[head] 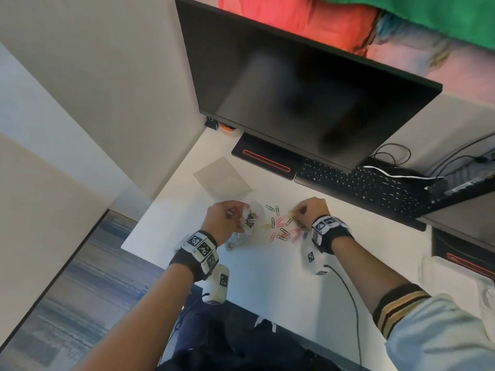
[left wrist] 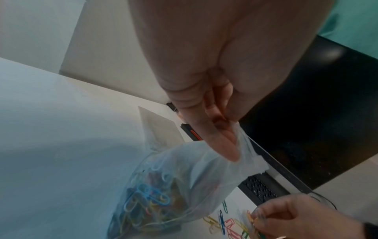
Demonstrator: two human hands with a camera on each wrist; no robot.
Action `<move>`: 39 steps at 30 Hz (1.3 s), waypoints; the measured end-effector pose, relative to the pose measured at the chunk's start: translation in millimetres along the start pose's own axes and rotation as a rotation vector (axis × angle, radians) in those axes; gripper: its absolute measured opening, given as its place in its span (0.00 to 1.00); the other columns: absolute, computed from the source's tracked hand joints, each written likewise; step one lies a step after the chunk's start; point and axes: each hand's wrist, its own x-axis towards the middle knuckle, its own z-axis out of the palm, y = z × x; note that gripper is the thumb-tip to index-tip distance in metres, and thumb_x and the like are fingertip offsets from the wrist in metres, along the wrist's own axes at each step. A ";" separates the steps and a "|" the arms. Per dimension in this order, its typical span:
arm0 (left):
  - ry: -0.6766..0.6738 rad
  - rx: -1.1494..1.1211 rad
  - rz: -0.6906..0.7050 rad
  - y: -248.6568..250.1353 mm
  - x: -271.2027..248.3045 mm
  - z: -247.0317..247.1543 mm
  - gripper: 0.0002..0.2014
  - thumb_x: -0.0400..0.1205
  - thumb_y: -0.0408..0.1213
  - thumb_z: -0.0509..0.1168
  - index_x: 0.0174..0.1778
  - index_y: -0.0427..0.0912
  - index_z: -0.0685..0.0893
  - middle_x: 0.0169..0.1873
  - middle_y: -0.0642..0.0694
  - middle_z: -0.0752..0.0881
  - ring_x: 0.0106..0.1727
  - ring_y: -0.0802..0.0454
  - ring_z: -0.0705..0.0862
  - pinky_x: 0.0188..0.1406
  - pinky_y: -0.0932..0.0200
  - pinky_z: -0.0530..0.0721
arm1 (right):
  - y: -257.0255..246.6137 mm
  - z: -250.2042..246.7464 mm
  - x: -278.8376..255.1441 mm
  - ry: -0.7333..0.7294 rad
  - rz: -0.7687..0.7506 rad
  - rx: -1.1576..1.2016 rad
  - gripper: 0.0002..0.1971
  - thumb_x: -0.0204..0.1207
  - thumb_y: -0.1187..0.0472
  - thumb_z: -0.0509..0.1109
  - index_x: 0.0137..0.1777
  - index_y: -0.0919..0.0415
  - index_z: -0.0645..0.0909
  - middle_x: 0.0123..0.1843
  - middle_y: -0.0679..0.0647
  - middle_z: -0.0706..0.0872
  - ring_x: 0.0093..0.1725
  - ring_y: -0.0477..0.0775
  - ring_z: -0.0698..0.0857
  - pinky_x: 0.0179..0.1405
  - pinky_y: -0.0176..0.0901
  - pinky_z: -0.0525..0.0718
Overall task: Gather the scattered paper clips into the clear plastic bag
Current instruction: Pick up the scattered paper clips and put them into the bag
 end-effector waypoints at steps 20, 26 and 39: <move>-0.038 0.065 0.001 13.8 6.3 21.2 0.13 0.86 0.28 0.62 0.44 0.47 0.89 0.35 0.42 0.89 0.34 0.39 0.91 0.43 0.40 0.92 | -84.4 4.2 -53.1 -0.151 0.041 0.685 0.05 0.65 0.66 0.81 0.39 0.58 0.92 0.36 0.54 0.92 0.36 0.52 0.92 0.36 0.40 0.90; -0.043 0.106 0.027 16.9 6.0 23.4 0.14 0.86 0.30 0.62 0.45 0.52 0.89 0.41 0.44 0.91 0.34 0.43 0.92 0.45 0.42 0.92 | -105.0 -2.3 -55.5 -0.224 -0.004 0.379 0.10 0.75 0.65 0.66 0.39 0.58 0.89 0.38 0.55 0.89 0.37 0.52 0.84 0.31 0.36 0.79; -0.012 0.048 -0.004 19.6 2.3 16.2 0.09 0.85 0.32 0.64 0.52 0.43 0.90 0.38 0.50 0.89 0.35 0.43 0.92 0.48 0.45 0.92 | -117.6 -6.4 -56.2 -0.246 -0.124 0.099 0.09 0.76 0.61 0.71 0.41 0.64 0.90 0.36 0.54 0.87 0.35 0.53 0.85 0.18 0.27 0.74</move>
